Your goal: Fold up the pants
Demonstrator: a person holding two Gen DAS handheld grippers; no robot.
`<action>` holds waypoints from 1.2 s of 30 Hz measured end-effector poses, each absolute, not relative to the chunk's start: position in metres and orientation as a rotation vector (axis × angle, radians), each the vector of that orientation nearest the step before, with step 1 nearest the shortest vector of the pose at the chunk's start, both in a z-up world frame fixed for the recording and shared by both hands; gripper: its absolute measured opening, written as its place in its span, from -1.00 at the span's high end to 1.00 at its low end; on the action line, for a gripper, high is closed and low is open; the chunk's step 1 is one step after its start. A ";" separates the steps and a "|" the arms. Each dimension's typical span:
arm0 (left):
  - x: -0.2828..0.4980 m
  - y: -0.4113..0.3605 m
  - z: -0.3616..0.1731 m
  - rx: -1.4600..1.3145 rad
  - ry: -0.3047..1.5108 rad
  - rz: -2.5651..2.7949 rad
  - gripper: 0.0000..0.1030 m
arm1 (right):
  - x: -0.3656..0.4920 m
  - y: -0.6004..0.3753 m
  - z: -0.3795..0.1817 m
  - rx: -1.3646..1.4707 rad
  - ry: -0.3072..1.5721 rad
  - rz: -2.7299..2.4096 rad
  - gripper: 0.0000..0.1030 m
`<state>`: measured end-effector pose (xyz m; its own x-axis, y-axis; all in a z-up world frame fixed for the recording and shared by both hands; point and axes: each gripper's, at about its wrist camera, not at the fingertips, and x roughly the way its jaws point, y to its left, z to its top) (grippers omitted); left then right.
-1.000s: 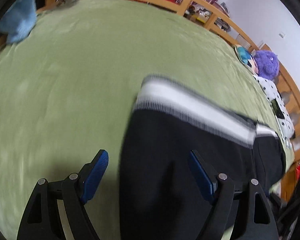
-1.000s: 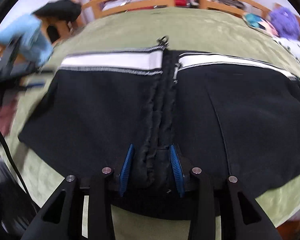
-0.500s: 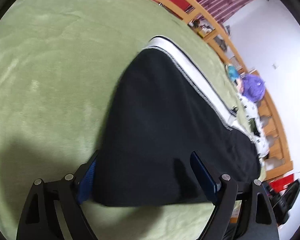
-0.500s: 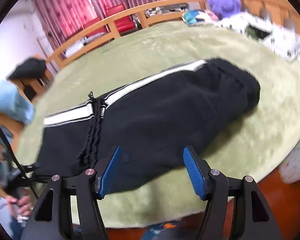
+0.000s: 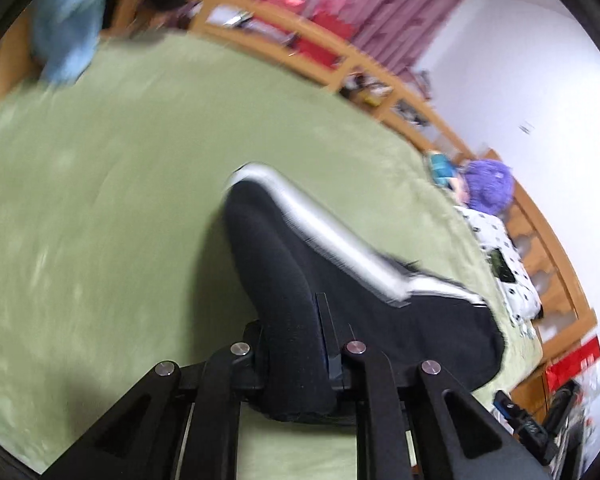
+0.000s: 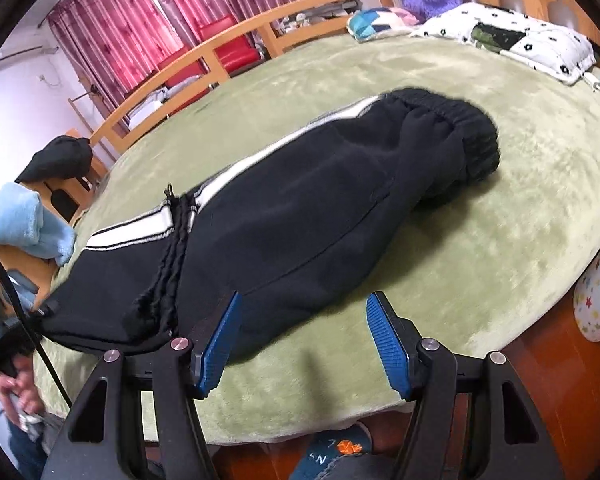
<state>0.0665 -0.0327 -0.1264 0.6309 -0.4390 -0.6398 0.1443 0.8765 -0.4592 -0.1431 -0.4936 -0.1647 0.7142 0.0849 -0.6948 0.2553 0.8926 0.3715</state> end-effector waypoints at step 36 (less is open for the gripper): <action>0.104 -0.263 -0.204 -0.181 1.116 -0.551 -0.37 | -0.081 -0.645 -0.149 0.584 0.698 -0.179 -0.37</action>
